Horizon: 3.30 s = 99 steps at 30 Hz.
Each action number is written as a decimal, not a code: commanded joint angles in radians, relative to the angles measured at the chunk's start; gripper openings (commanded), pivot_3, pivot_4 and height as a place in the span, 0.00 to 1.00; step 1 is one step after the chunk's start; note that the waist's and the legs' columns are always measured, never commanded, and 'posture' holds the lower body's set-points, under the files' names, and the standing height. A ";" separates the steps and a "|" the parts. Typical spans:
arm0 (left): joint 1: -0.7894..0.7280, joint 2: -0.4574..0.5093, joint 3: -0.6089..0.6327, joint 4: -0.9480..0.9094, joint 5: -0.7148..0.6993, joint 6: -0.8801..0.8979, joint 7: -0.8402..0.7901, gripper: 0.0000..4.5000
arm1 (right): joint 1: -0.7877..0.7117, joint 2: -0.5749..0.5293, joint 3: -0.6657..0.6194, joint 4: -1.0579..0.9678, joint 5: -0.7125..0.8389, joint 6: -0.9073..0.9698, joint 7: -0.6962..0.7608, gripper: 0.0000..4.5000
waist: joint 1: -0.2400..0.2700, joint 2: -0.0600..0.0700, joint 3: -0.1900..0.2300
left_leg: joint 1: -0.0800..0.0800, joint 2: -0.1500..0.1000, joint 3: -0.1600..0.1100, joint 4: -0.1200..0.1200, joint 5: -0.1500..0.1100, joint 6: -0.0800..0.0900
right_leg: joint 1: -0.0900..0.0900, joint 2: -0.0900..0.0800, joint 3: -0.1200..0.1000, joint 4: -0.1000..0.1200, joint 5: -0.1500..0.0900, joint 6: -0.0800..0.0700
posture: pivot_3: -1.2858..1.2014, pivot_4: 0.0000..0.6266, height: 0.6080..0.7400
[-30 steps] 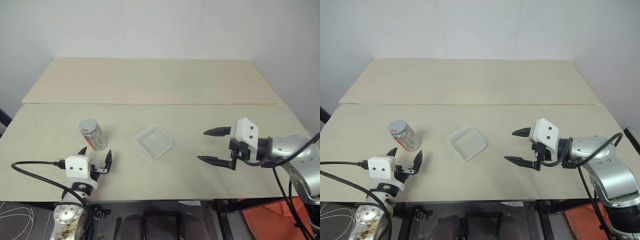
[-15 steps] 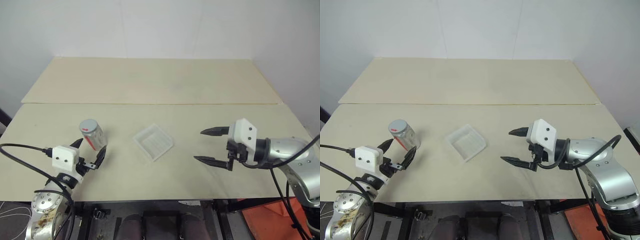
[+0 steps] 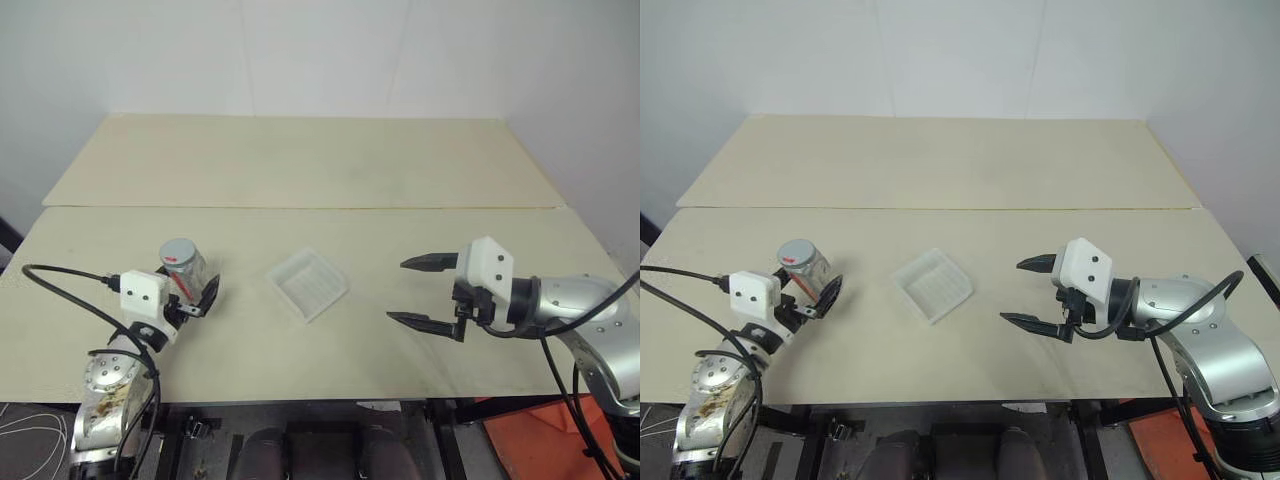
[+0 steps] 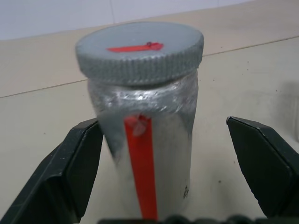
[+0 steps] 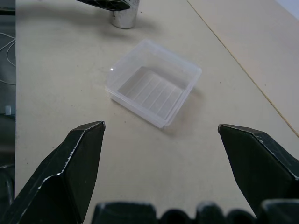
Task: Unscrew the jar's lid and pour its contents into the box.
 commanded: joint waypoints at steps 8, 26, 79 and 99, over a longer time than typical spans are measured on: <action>-0.072 -0.014 -0.031 0.079 0.057 -0.081 0.027 1.00 | 0.004 -0.017 -0.041 -0.049 0.016 0.006 -0.024 1.00 | -0.001 0.000 0.000 | 0.000 0.000 0.000 0.000 0.000 0.000 | 0.000 0.000 0.000 0.000 0.000 0.000 | 0.52 0.24 1.00; -0.158 -0.002 -0.062 0.081 -0.001 -0.052 -0.028 0.43 | -0.016 0.021 -0.022 -0.102 0.042 0.030 -0.076 1.00 | -0.001 0.000 0.000 | 0.000 0.000 0.000 0.000 0.000 0.000 | 0.000 0.000 0.000 0.000 0.000 0.001 | 0.52 0.24 1.00; -0.772 0.168 -0.316 0.242 -0.336 0.235 -1.095 0.43 | -0.712 0.451 0.286 0.597 0.119 -0.145 0.529 0.61 | -0.025 0.000 0.002 | -0.016 0.000 -0.001 0.011 0.001 -0.001 | -0.011 0.008 -0.001 0.006 0.001 0.001 | 0.52 0.24 1.00; -0.688 0.183 -0.268 0.277 -0.273 0.249 -0.962 0.43 | -0.640 0.391 0.124 0.458 0.081 -0.109 0.300 0.99 | -0.018 0.001 0.003 | -0.015 0.001 -0.001 0.012 0.002 -0.003 | -0.012 0.008 0.001 0.015 0.001 0.001 | 0.52 0.24 1.00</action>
